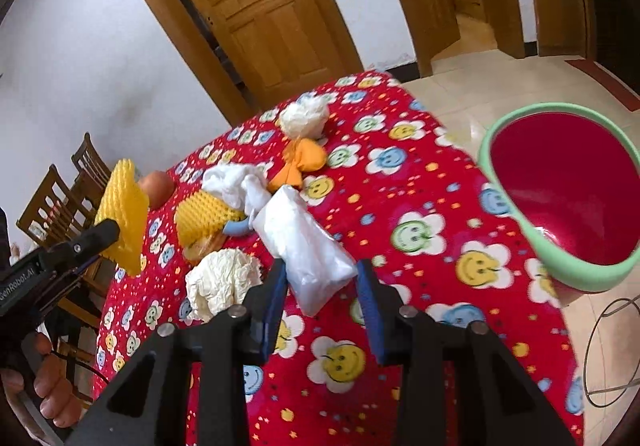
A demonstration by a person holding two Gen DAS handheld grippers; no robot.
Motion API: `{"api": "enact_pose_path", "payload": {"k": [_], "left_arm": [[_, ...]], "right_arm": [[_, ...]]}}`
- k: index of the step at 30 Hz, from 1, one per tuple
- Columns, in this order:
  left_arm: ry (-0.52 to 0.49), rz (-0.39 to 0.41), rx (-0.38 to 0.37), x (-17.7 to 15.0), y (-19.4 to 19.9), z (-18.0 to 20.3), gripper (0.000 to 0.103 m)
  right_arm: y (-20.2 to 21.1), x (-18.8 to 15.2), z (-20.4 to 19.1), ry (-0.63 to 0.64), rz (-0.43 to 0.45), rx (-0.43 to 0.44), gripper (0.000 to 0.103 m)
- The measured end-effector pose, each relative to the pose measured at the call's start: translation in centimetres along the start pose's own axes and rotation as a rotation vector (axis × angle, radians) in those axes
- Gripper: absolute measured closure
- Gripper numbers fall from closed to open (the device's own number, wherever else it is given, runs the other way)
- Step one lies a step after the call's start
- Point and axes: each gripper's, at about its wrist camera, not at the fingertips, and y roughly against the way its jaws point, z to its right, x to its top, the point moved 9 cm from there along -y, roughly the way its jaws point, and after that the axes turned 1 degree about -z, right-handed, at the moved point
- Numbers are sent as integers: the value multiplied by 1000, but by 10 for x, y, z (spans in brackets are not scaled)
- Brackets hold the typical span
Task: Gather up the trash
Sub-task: 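Carry both items to the bucket and open right tool releasing the bag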
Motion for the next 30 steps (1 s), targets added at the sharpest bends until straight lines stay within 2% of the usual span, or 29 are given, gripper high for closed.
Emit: {"api": "enact_pose_path", "payload": {"k": [16,30], "left_arm": [[-97,-39,-53,-4,-19,64,85],[-193,-100,-99,-12,-56,127,85]], "right_arm": [[44,18,62,-102,109,-59,65],[62,24,132,-220,146,-133,65]]}}
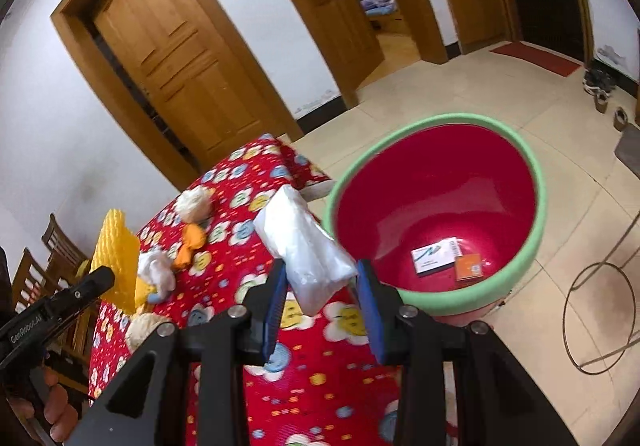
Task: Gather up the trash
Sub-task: 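Carry both items to the bucket and open right tool releasing the bag, then lower the yellow foam net into the bucket and open left tool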
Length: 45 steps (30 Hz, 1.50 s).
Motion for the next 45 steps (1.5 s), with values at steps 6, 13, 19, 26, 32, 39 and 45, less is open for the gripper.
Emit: {"api": "enact_pose_path", "payload": {"k": [6,13,19,26,32,39,45], "left_arm": [[-44,-31,-18,2,-21,24,85],[-93,-75,-41,2,-50,49,85],[-128,-106,-57,2,-70,71,85],[-167,-133,-78,1,-87,94,85],[-201,-151,-99,-1,-100,115,85],[-226,-192,-125,-8,-119,134,85],[-242,-194,-131,-6,-125,143,84]], "right_arm": [[-4,6,31,-52,4,-34,65],[-8,15,61,-91,14,-82,64],[-11,19,82,-106,15,-111,62],[-8,22,97,-131,31,-120,62],[1,27,108,-141,56,-137,61],[9,28,120,-166,75,-144,58],[13,26,126,-182,80,-147,56]]}}
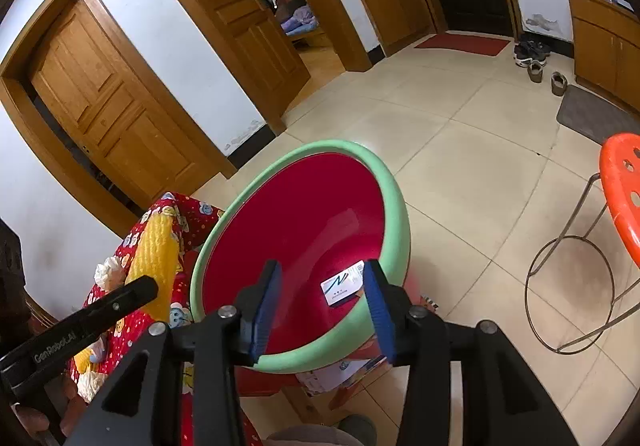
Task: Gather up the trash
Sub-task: 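Lower the yellow foam net into the bucket and open left tool, then move both tools back over the table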
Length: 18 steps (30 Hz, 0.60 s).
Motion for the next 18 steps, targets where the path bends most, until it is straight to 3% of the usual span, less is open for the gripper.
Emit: {"api": "enact_pose_path", "payload": {"k": [7,18], "left_arm": [[13,13,7,3,4,-2,58],[46,29,52,-5,21,-15,40]], "right_arm": [[3,1,0,-5,5,6,53],[11,0,-4,2,15,19,44]]}}
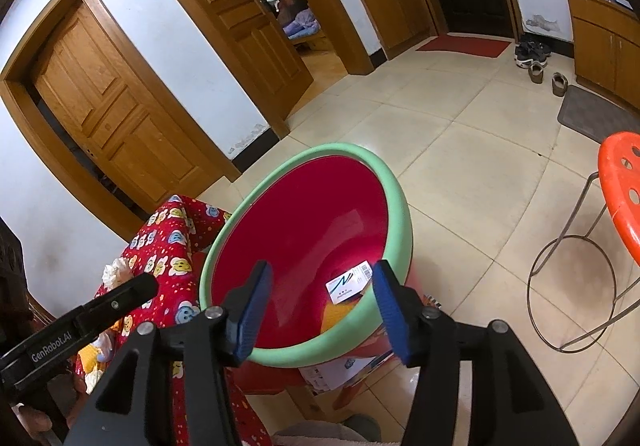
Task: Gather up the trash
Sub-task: 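Move both tools back over the table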
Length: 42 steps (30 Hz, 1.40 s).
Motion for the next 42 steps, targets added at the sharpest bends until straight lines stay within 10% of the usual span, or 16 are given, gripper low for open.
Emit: {"api": "enact_pose_path", "payload": {"k": [42], "left_arm": [[364,80,301,-106,115,-185,30]], "right_arm": [[43,-53,-109,169,-17,128,13]]}}
